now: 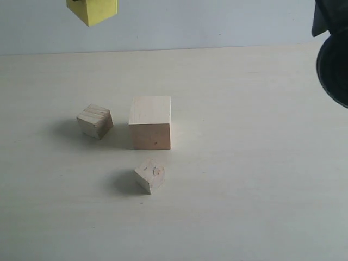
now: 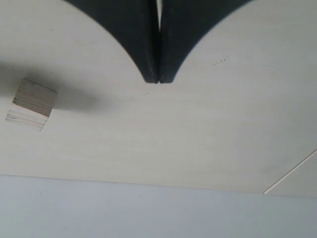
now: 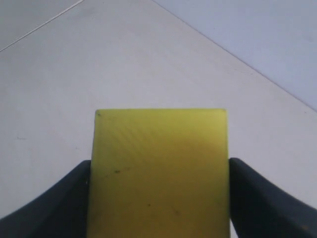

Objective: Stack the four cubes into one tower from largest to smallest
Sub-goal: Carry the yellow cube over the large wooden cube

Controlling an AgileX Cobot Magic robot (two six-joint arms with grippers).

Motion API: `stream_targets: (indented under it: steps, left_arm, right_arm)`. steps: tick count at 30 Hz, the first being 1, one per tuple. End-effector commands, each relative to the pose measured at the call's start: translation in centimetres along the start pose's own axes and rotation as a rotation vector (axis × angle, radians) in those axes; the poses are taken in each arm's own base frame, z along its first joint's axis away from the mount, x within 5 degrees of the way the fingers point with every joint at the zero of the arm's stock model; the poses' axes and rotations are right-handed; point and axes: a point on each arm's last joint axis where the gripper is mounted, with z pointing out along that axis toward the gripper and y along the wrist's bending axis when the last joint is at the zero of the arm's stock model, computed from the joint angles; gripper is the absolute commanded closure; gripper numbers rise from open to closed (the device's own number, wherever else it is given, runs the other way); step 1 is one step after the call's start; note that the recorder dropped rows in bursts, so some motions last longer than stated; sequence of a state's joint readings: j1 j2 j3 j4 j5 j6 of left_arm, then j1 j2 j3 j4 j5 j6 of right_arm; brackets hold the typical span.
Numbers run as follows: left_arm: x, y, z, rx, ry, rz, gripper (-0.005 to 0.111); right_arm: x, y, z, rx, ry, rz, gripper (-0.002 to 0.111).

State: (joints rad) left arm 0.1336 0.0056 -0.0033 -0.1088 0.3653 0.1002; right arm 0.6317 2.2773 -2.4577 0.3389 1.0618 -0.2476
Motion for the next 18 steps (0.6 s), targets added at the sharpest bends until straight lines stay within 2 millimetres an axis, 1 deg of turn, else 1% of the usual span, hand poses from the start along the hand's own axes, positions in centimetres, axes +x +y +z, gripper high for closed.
stream_targets:
  steps: [1, 3, 4, 5, 7, 9, 11, 12, 13, 14, 16, 18]
  left_arm:
    - [0.0, 0.0, 0.0, 0.005, -0.013, 0.003, 0.107]
    - [0.0, 0.0, 0.0, 0.005, -0.013, 0.003, 0.107]
    - [0.0, 0.0, 0.0, 0.005, -0.013, 0.003, 0.107]
    - [0.0, 0.0, 0.0, 0.005, -0.013, 0.003, 0.107]
    - [0.0, 0.0, 0.0, 0.005, -0.013, 0.003, 0.107]
    - [0.0, 0.0, 0.0, 0.005, -0.013, 0.003, 0.107]
    - [0.0, 0.0, 0.0, 0.005, -0.013, 0.003, 0.107]
    - [0.0, 0.0, 0.0, 0.005, -0.013, 0.003, 0.107]
    - [0.0, 0.0, 0.0, 0.005, -0.013, 0.003, 0.107]
    - [0.0, 0.0, 0.0, 0.005, -0.013, 0.003, 0.107]
    - [0.0, 0.0, 0.0, 0.005, -0.013, 0.003, 0.107]
    - [0.0, 0.0, 0.0, 0.005, -0.013, 0.003, 0.107]
  right_arm:
    - [-0.2, 0.9, -2.3, 0.0, -0.09, -0.101, 0.108]
    - [0.4, 1.0, -3.3, -0.003, -0.06, -0.18, 0.108]
    - [0.6, 1.0, -3.5, -0.006, -0.048, -0.192, 0.108]
    - [0.9, 0.6, -4.0, -0.004, -0.038, -0.188, 0.108]
    - [1.3, 0.3, -4.5, 0.0, -0.023, -0.201, 0.108]
    - [2.1, 0.1, -4.7, -0.015, 0.007, -0.266, 0.108]
    - [3.0, -0.2, -5.0, -0.044, 0.042, -0.336, 0.108]
    - [3.8, -0.5, -5.3, -0.076, 0.056, -0.353, 0.108]
    - [4.1, -0.6, -5.8, -0.099, 0.045, -0.355, 0.108]
    - [4.8, -1.0, -6.3, -0.14, 0.053, -0.364, 0.108]
    - [5.3, -1.3, -6.8, -0.163, 0.064, -0.394, 0.108]
    - [5.5, -1.4, -6.8, -0.168, 0.089, -0.439, 0.108]
